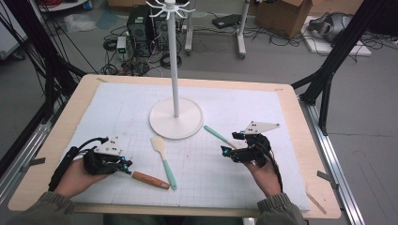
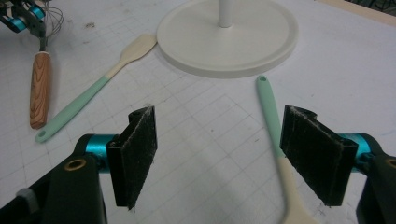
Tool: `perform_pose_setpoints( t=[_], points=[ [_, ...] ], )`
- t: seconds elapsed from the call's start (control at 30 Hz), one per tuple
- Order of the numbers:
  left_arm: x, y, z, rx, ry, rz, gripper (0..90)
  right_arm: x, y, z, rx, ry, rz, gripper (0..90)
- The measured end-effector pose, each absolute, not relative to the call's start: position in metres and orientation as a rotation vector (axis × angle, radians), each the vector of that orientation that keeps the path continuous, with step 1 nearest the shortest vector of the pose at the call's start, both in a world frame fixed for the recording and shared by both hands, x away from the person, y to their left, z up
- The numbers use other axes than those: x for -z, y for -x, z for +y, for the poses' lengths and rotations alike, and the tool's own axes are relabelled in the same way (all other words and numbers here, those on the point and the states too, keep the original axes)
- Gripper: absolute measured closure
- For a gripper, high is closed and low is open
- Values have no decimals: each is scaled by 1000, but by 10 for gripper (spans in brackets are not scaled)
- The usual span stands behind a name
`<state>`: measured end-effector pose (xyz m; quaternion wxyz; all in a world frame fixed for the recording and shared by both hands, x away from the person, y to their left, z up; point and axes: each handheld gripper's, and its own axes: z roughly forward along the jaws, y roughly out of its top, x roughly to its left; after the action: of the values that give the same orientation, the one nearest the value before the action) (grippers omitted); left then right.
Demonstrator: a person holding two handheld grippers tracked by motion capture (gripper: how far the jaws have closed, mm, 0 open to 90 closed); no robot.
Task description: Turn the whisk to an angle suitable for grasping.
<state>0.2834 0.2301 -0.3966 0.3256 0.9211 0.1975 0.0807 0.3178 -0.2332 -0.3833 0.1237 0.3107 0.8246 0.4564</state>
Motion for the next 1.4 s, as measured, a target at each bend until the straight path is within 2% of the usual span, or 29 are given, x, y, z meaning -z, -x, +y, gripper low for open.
perform_pose_setpoints(
  t=[0.33,0.73,1.4],
  points=[
    [402,-273,222,-163,-2410,450,896,383,-318,-233,-1332,-909,2406,264],
    [414,-265,204,-47,-2440,317,896,383,-318,-234,-1334,-909,2402,265],
    [421,-271,193,-75,-2464,291,896,383,-318,-235,-1335,-916,2399,265]
  ],
)
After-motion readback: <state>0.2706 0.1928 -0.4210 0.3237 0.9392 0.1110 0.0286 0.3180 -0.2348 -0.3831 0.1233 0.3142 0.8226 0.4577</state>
